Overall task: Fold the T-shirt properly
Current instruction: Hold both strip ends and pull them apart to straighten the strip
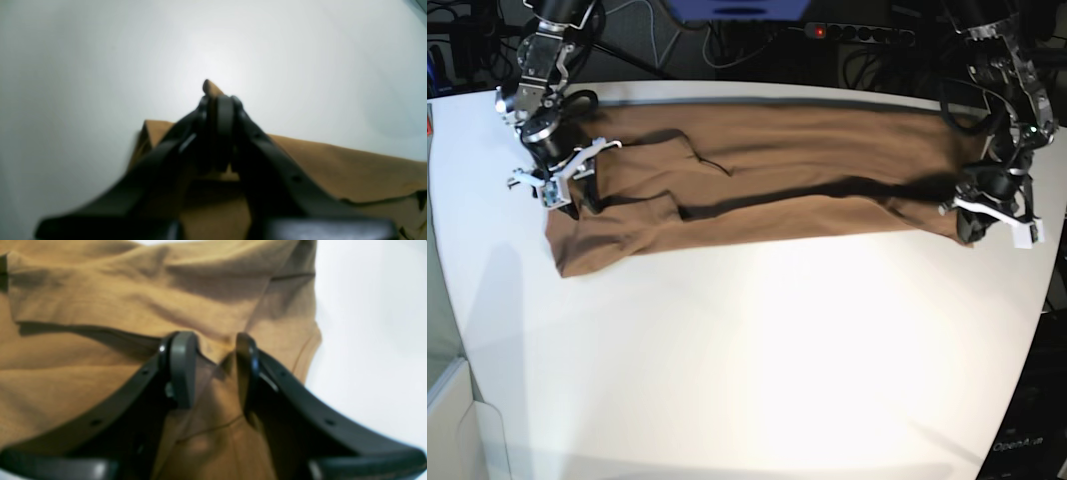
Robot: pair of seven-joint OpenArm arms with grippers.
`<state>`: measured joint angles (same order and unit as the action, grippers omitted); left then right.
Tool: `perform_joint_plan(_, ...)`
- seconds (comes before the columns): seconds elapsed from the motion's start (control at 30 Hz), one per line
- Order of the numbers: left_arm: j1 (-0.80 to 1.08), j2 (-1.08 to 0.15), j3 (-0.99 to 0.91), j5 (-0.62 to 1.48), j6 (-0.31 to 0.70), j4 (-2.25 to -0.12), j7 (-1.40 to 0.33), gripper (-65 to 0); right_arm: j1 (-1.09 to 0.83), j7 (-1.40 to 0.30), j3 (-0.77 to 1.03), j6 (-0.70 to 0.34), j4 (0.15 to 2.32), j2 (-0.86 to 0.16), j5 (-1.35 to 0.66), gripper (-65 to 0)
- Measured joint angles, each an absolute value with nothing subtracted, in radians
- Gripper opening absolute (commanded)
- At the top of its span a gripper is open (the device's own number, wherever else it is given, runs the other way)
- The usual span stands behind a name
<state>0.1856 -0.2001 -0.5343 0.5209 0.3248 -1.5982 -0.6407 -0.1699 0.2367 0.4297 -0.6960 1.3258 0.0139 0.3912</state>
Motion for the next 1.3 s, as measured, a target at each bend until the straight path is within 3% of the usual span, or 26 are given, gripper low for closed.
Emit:
perform_joint_plan(0.17, 0.186, -0.200, -0.534, 0.521, 0.325, -1.598, -0.641, -62.7, -0.172, 0.240, 0.430, -0.696, 1.326, 0.014, 0.391, -46.4)
perform_joint_plan(0.33, 0.186, -0.200, -0.534, 0.521, 0.325, -1.598, -0.641, -62.7, -0.169, 0.269, 0.429, -0.700, 1.326, 0.015, 0.469, -64.1)
perform_joint_plan(0.6, 0.187, -0.200, -0.534, 0.522, 0.324, -1.600, -0.641, -62.7, -0.155, 0.258, 0.430, -0.700, 1.342, 0.018, 0.515, -64.3)
perform_joint_plan(1.3, 0.208, -0.197, -0.535, 0.525, 0.325, -1.658, -0.645, -62.7, -0.380, 0.289, 0.437, -0.702, 1.711, 0.084, 0.528, -64.4)
